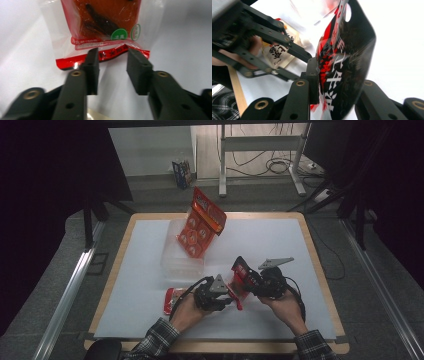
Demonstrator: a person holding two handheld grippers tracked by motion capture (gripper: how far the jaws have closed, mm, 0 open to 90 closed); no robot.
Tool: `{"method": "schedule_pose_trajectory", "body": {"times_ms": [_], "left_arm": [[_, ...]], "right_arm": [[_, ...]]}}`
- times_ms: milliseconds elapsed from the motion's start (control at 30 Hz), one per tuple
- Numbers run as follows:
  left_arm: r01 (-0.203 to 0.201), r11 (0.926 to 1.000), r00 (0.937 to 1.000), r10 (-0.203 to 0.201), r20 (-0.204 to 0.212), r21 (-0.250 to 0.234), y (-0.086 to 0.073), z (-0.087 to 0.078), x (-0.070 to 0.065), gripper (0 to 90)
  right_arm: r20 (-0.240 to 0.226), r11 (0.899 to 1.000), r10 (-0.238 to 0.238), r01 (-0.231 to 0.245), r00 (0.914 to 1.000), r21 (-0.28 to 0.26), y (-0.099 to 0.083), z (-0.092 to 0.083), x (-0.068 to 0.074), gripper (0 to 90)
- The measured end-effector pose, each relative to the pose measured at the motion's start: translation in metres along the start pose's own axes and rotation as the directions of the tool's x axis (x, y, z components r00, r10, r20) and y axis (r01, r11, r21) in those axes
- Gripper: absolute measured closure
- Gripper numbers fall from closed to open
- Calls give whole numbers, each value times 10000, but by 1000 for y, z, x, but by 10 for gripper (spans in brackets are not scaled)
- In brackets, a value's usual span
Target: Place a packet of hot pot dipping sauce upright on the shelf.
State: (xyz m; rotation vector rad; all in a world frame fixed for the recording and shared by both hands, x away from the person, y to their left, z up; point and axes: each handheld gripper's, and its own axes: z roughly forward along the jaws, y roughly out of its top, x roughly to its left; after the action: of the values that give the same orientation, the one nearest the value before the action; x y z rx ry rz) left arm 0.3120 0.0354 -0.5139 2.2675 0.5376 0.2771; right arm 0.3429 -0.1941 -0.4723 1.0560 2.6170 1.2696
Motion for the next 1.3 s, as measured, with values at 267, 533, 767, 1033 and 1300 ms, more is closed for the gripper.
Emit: {"method": "schedule_pose_trajectory", "body": {"times_ms": [267,533,767,1033,1300], "left_arm": [[253,9946,9996,-237,167,-1011,-4,-23,-3,359],[518,9888,9986,-527,-20,-1400,-13,-43,-8,161],[712,9878,9949,-803,-616,-1385,-33,-60,-13,71],[959,9847,9883,-1116,-1039,-1458,-54,-81,-14,33],[981,9874,9836,-1152,-1390,-1242,-71,-91,-16,16]], "right_arm": [[21,9986,-31,32,10000,-531,5,-11,-3,718],[25,9968,-219,220,9998,-769,9,-19,-7,718],[143,9935,-476,488,9988,-1028,17,-26,-10,718],[127,9882,-875,884,9961,-1253,34,-27,-8,718],[-15,9846,-986,973,9951,-1451,47,-24,-8,718]]}}
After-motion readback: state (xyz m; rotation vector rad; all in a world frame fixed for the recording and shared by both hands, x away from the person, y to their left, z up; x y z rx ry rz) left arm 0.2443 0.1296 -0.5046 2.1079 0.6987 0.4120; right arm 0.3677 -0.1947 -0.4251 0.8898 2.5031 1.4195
